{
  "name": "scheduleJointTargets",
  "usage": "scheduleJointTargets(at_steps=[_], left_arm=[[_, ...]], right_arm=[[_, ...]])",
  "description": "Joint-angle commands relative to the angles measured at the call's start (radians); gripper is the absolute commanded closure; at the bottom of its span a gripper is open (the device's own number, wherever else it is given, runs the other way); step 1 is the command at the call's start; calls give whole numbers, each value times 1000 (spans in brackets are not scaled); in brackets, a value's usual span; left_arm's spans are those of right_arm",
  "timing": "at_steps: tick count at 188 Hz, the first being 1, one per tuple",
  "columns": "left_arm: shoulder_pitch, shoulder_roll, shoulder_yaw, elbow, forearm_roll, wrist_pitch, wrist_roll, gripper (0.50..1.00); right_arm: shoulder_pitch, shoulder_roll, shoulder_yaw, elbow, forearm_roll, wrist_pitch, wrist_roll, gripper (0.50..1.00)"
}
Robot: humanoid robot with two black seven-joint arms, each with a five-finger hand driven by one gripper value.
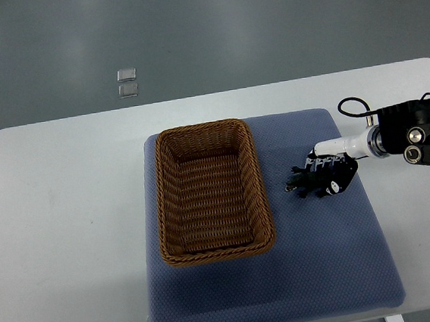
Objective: Place crocodile in brown basket with right hand
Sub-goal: 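Lift the held crocodile up off the mat with the right hand, then carry the crocodile over the wicker basket and lower it inside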
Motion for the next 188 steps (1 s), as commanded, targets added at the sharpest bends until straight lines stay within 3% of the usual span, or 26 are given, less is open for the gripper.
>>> scheduleJointTargets(at_steps=[1, 59, 130, 153, 188], left_arm=[[0, 0, 0, 0, 0, 0, 0, 500], [0, 0, 2, -3, 0, 0, 0, 500], [0, 0, 2, -5, 0, 0, 0, 500], [0, 0, 2, -5, 0, 0, 0, 500], [0, 0, 5, -11, 0, 0, 0, 500]], right_arm=[[20, -8, 2, 0, 4, 0, 0, 1000], [82, -52, 2, 4, 12, 18, 0, 1000], [167, -97, 51, 17, 18, 95, 0, 1000], [224, -67, 51, 15, 37, 98, 3, 1000], [266, 66, 51, 0, 78, 92, 3, 1000]])
